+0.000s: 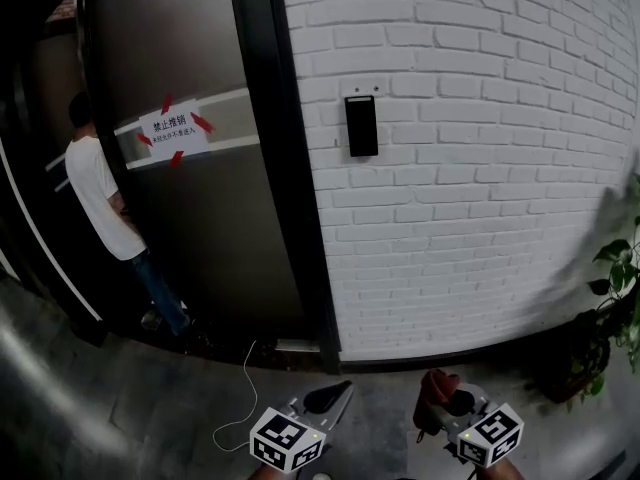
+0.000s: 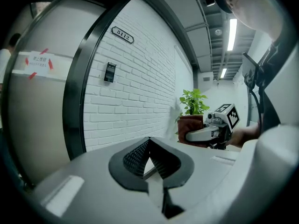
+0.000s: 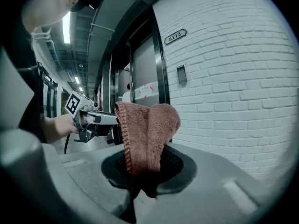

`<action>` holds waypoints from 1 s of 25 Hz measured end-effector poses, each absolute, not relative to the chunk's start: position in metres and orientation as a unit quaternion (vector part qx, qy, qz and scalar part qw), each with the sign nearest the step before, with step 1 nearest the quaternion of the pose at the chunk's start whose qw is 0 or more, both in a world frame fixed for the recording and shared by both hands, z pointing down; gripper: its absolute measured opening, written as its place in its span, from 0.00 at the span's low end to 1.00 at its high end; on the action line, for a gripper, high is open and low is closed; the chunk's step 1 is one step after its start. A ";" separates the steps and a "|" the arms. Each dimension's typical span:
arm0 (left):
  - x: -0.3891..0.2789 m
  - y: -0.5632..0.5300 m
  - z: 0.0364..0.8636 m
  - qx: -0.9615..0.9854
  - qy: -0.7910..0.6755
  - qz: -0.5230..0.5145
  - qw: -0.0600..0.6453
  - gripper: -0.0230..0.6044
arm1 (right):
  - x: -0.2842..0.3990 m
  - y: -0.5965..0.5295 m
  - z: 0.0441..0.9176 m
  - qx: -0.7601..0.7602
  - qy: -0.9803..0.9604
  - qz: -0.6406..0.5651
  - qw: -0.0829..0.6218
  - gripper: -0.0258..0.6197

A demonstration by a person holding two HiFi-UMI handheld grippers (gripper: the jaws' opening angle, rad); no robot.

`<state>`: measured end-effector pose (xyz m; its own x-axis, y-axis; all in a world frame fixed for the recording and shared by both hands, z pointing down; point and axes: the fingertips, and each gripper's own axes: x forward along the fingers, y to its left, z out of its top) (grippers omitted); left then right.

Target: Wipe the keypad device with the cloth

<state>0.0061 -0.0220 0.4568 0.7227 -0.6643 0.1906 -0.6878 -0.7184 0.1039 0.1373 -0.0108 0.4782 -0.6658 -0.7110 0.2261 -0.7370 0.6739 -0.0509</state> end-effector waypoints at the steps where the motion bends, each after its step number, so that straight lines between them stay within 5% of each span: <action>1: 0.010 -0.021 0.456 0.924 -0.366 0.069 0.083 0.06 | 0.141 -0.010 0.477 0.396 -0.911 0.068 0.094 0.13; 14: 0.067 -0.008 0.467 0.911 -0.396 0.067 0.090 0.06 | 0.196 -0.004 0.486 0.362 -0.923 0.069 0.106 0.12; 25: 0.052 -0.026 0.481 0.897 -0.419 0.080 0.112 0.06 | 0.182 -0.033 0.502 0.340 -0.930 0.090 0.105 0.13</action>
<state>0.0518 -0.0256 0.4810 0.6356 -0.7347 0.2373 -0.7704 -0.6235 0.1331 0.1815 -0.0327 0.5018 -0.7473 -0.6133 0.2558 -0.6509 0.7530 -0.0963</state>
